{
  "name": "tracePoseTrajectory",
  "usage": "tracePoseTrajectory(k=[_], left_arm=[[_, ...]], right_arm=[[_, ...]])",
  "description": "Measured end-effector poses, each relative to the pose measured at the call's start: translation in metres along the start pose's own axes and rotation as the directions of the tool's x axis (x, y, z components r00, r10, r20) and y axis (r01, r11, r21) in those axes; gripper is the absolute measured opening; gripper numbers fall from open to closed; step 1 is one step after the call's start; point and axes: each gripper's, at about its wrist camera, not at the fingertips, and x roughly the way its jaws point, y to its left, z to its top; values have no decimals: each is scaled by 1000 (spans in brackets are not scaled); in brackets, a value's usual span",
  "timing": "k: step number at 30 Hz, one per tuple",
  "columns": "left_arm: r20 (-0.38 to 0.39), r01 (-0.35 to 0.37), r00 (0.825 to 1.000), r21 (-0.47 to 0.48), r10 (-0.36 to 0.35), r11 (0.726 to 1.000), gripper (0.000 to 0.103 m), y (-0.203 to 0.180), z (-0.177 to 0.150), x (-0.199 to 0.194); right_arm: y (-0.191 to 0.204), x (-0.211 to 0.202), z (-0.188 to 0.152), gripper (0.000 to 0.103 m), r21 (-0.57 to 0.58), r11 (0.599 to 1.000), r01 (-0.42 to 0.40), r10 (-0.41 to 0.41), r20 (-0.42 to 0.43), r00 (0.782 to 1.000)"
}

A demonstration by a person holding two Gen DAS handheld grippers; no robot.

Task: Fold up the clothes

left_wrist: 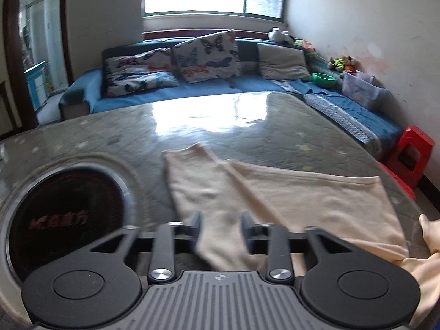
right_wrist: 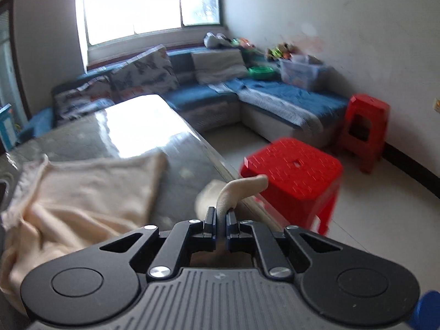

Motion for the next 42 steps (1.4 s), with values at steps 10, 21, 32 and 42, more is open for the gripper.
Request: tracePoseTrajectory(k=[10, 21, 32, 42], left_arm=[[-102, -31, 994, 61, 37, 998, 34, -31, -6, 48], [-38, -49, 998, -21, 48, 999, 0, 24, -22, 7], [-17, -112, 994, -83, 111, 990, 29, 70, -22, -16], [-7, -158, 987, -137, 158, 978, 48, 105, -23, -25]], right_arm=[[-9, -6, -12, 32, -26, 998, 59, -59, -7, 998], [41, -6, -1, 40, -146, 984, -104, 106, 3, 994], [171, 18, 25, 40, -272, 799, -536, 514, -152, 844], [248, 80, 36, 39, -269, 779, -567, 499, -281, 819]])
